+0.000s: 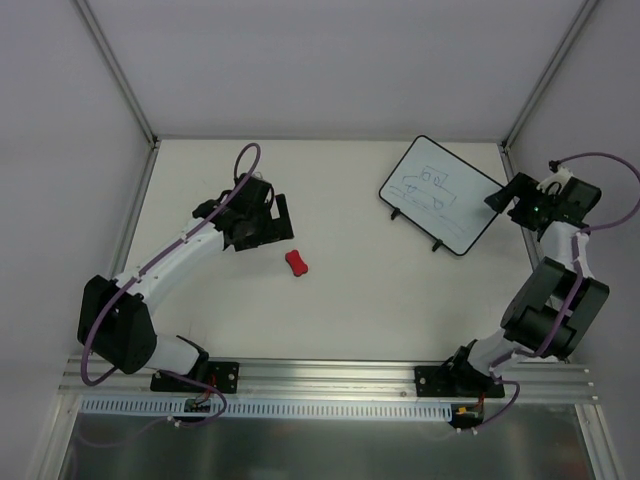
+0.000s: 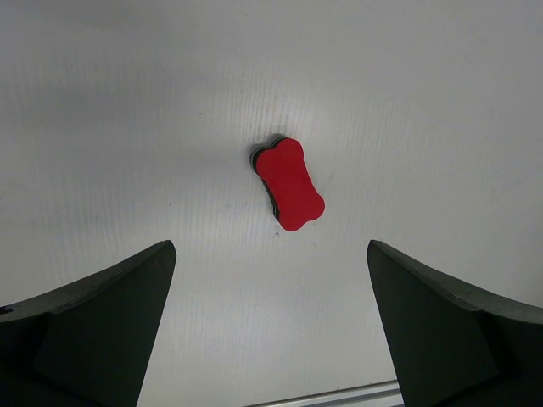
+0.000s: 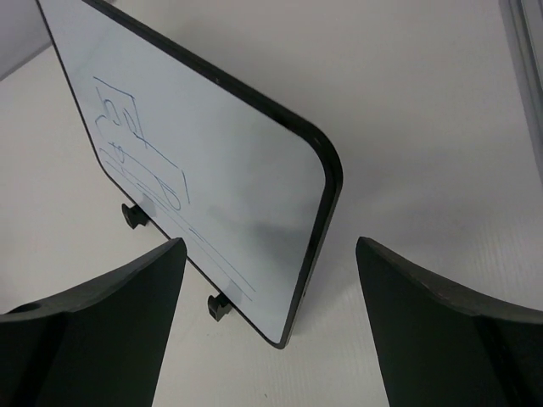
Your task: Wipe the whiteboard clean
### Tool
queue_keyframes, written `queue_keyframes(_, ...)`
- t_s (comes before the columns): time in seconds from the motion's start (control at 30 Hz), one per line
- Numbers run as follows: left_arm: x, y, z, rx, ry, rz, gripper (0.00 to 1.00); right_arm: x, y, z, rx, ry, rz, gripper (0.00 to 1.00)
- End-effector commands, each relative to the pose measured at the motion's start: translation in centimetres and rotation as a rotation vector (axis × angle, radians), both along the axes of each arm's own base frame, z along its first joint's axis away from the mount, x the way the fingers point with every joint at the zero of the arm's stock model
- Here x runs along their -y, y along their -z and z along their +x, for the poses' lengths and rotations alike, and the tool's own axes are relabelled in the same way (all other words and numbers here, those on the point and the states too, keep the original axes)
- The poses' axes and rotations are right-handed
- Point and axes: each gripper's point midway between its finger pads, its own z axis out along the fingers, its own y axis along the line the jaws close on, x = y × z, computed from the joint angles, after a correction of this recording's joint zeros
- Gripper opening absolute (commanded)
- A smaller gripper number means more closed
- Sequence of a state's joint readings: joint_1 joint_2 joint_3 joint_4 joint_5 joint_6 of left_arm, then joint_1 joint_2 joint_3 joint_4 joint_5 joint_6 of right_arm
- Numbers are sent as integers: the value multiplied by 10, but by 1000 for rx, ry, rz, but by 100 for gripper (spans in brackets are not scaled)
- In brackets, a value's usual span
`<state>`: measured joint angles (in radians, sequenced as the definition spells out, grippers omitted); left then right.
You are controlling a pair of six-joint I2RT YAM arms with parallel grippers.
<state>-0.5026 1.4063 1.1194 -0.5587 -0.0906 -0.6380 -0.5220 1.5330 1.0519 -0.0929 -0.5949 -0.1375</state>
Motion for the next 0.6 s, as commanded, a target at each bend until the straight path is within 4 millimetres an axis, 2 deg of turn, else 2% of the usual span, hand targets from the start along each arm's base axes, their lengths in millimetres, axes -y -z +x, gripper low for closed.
queue_keyframes(0.0,2,-20,0,50,33,-25,99,9,-38,19,142,-112,-51,88)
queue_keyframes(0.07,1,-19,-1,51,39,-20,99,11,-44,25,156,-146,-63,90)
queue_keyframes(0.1,2,-20,-1,52,42,-21,99,12,-35,26,129,-152,-40,90)
queue_keyframes(0.17,0,-19,-1,54,43,-12,99,12,-44,33,153,-193,-33,90)
queue_keyframes(0.23,-1,-19,-2,57,50,-4,99,10,-36,34,130,-229,-7,89)
queue_keyframes(0.27,-2,-19,-1,60,50,-2,99,10,-41,38,143,-250,-8,88)
queue_keyframes(0.33,-2,-18,-2,58,55,2,99,6,-34,38,121,-282,30,87)
queue_keyframes(0.43,-1,-18,-2,56,60,1,99,3,-34,40,139,-328,31,82)
queue_keyframes(0.5,0,-18,-2,55,66,0,99,3,-31,42,137,-346,36,75)
queue_keyframes(0.57,0,-19,-1,58,68,0,99,2,-24,43,128,-354,55,73)
